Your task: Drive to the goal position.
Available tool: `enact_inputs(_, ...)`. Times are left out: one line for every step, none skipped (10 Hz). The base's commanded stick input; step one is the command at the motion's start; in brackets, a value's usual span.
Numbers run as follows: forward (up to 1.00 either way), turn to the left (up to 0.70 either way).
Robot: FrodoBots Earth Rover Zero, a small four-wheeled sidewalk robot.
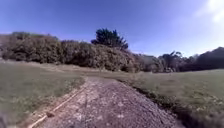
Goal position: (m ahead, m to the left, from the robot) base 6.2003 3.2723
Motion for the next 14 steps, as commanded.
enact_inputs(0.85,0.00)
enact_inputs(0.85,0.00)
enact_inputs(0.85,-0.05)
enact_inputs(0.85,-0.11)
enact_inputs(0.85,-0.27)
enact_inputs(0.85,-0.16)
enact_inputs(0.85,0.00)
enact_inputs(0.85,0.00)
enact_inputs(0.85,0.00)
enact_inputs(0.85,0.00)
enact_inputs(0.85,0.00)
enact_inputs(0.85,0.00)
enact_inputs(0.85,0.00)
enact_inputs(0.85,0.00)
